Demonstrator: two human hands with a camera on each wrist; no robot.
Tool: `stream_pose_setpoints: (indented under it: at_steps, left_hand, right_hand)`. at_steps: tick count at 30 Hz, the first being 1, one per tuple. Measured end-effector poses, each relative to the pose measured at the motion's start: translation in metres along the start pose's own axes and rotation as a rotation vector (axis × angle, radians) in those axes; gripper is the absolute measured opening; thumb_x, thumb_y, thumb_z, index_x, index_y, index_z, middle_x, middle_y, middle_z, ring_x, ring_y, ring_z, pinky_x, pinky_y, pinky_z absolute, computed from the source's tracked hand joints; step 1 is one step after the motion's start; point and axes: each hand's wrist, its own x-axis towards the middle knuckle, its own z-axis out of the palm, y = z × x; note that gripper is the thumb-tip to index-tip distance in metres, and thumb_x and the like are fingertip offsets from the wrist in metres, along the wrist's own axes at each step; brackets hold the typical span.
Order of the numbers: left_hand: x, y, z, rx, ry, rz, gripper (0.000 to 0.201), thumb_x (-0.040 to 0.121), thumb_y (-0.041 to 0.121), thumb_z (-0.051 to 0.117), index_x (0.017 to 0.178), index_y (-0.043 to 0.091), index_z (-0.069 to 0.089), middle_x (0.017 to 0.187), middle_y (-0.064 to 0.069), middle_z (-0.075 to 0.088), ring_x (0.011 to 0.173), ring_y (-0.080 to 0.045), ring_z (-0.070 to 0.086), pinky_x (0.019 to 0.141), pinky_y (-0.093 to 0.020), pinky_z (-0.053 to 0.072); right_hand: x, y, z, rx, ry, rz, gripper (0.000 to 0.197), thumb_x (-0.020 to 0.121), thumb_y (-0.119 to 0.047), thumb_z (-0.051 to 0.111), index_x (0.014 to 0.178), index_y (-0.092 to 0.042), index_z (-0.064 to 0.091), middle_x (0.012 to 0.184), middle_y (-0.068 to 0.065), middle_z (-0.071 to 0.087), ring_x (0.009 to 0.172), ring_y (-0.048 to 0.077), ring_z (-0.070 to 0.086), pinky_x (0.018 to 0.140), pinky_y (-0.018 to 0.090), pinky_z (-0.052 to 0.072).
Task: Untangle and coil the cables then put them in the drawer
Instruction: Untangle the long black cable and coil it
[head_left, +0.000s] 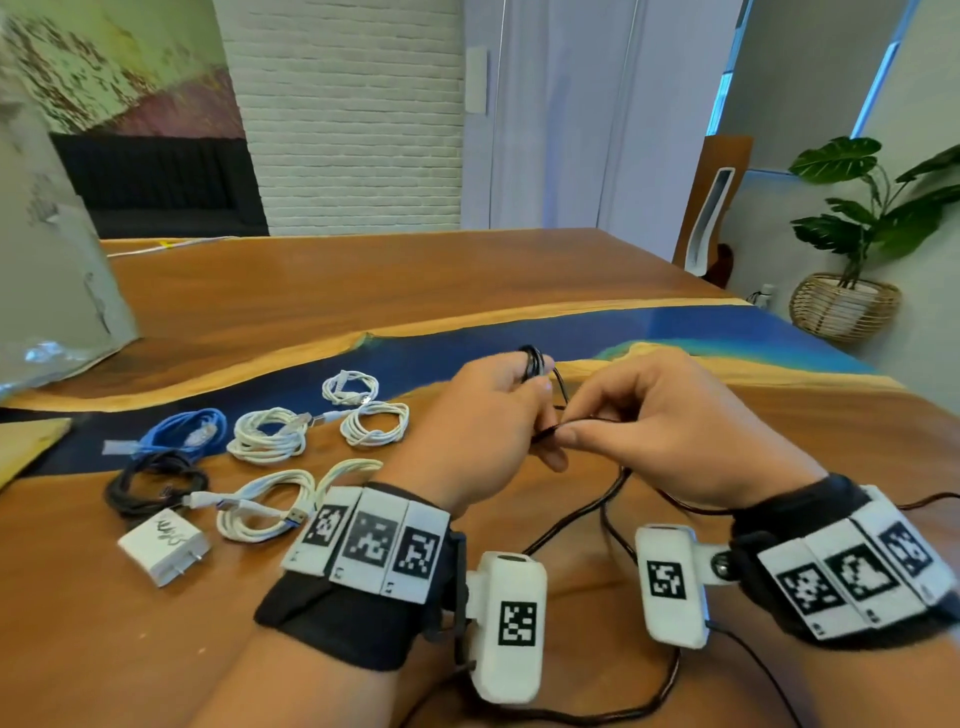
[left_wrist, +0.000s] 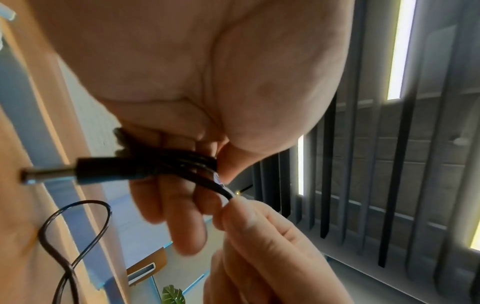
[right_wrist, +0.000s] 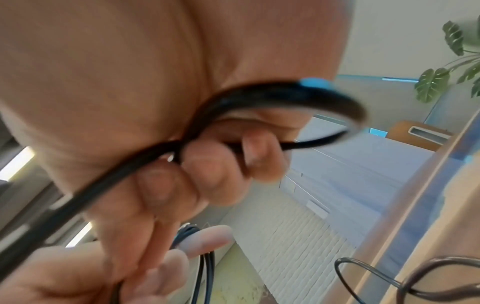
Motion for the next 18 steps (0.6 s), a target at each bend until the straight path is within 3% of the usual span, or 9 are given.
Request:
stream_pose_setpoints:
  at_steps: [2, 4, 6, 9, 10, 12, 14, 16, 18]
  left_hand:
    - [-0.004, 0.005, 0.001, -0.015, -0.102, -0.064, 0.029, 0.101, 0.011, 0.043, 0.082, 0.006, 0.065, 0.06, -0.008, 0.06, 0.052, -0.028, 0.063, 0.075, -0.042, 0.052]
    - [-0.008, 0.01, 0.002, -0.097, -0.177, -0.126, 0.031, 0.096, 0.012, 0.043, 0.068, 0.01, 0.056, 0.05, -0.007, 0.048, 0.037, -0.022, 0.046, 0.065, -0.048, 0.041]
    - [-0.012, 0.013, -0.001, -0.263, -0.265, -0.175, 0.028, 0.096, 0.012, 0.041, 0.073, 0.007, 0.054, 0.046, -0.001, 0.032, 0.034, -0.014, 0.026, 0.058, -0.043, 0.034]
    - [-0.015, 0.013, -0.009, -0.315, -0.413, -0.148, 0.033, 0.098, 0.024, 0.049, 0.091, 0.003, 0.073, 0.053, 0.004, 0.02, 0.04, -0.012, 0.016, 0.052, -0.033, 0.027]
    - [-0.016, 0.011, -0.01, -0.295, -0.426, -0.133, 0.031, 0.099, 0.024, 0.052, 0.091, 0.003, 0.074, 0.053, 0.005, 0.02, 0.041, -0.011, 0.017, 0.051, -0.031, 0.027]
    - [-0.015, 0.009, -0.008, -0.312, -0.379, -0.131, 0.031, 0.104, 0.02, 0.051, 0.081, 0.007, 0.067, 0.052, 0.005, 0.021, 0.041, -0.011, 0.018, 0.05, -0.029, 0.029]
    - [-0.012, 0.009, -0.007, -0.453, -0.258, -0.162, 0.034, 0.107, 0.021, 0.045, 0.076, 0.012, 0.057, 0.051, 0.006, 0.02, 0.04, -0.01, 0.015, 0.048, -0.026, 0.03]
    - [-0.007, 0.009, -0.011, -0.682, -0.147, -0.204, 0.034, 0.108, 0.028, 0.043, 0.077, 0.015, 0.053, 0.053, 0.008, 0.018, 0.038, -0.009, 0.014, 0.046, -0.025, 0.031]
    - [-0.003, 0.008, -0.017, -0.913, -0.095, -0.221, 0.034, 0.108, 0.031, 0.04, 0.08, 0.016, 0.052, 0.055, 0.008, 0.018, 0.037, -0.008, 0.015, 0.045, -0.024, 0.032]
  right_hand:
    - [-0.001, 0.0, 0.003, -0.008, 0.085, -0.041, 0.011, 0.078, -0.027, 0.086, 0.071, -0.025, 0.077, 0.061, -0.001, 0.066, 0.056, 0.009, 0.055, 0.056, 0.028, 0.045]
    - [-0.001, -0.001, 0.001, -0.011, 0.149, -0.076, 0.023, 0.07, -0.034, 0.09, 0.066, -0.019, 0.072, 0.062, 0.002, 0.068, 0.056, 0.017, 0.059, 0.054, 0.036, 0.048]
    - [-0.001, 0.001, -0.005, 0.019, 0.201, -0.082, 0.04, 0.066, -0.044, 0.089, 0.06, -0.012, 0.065, 0.056, 0.005, 0.064, 0.052, 0.025, 0.053, 0.051, 0.038, 0.044]
    - [-0.001, 0.014, -0.02, 0.101, 0.346, -0.082, 0.059, 0.077, -0.044, 0.084, 0.053, -0.003, 0.05, 0.048, -0.001, 0.045, 0.046, 0.011, 0.038, 0.051, 0.019, 0.038]
    - [0.0, 0.019, -0.025, 0.174, 0.421, -0.068, 0.065, 0.082, -0.046, 0.08, 0.053, 0.0, 0.045, 0.049, 0.008, 0.039, 0.047, 0.012, 0.034, 0.055, 0.015, 0.04]
    - [0.001, 0.03, -0.032, 0.433, 0.555, 0.018, 0.067, 0.085, -0.054, 0.073, 0.052, -0.005, 0.04, 0.054, 0.017, 0.028, 0.047, 0.018, 0.027, 0.051, 0.02, 0.04]
    - [0.003, 0.038, -0.036, 0.683, 0.613, 0.145, 0.054, 0.093, -0.049, 0.066, 0.052, -0.021, 0.044, 0.053, 0.003, 0.027, 0.047, 0.017, 0.028, 0.047, 0.027, 0.038]
    - [0.005, 0.044, -0.034, 0.788, 0.574, 0.216, 0.045, 0.101, -0.033, 0.06, 0.058, -0.021, 0.051, 0.053, -0.002, 0.037, 0.05, 0.015, 0.044, 0.062, 0.033, 0.051]
    - [0.005, 0.045, -0.032, 0.64, 0.426, 0.216, 0.037, 0.096, -0.026, 0.063, 0.063, -0.01, 0.06, 0.062, 0.0, 0.055, 0.068, 0.012, 0.061, 0.082, 0.035, 0.05]
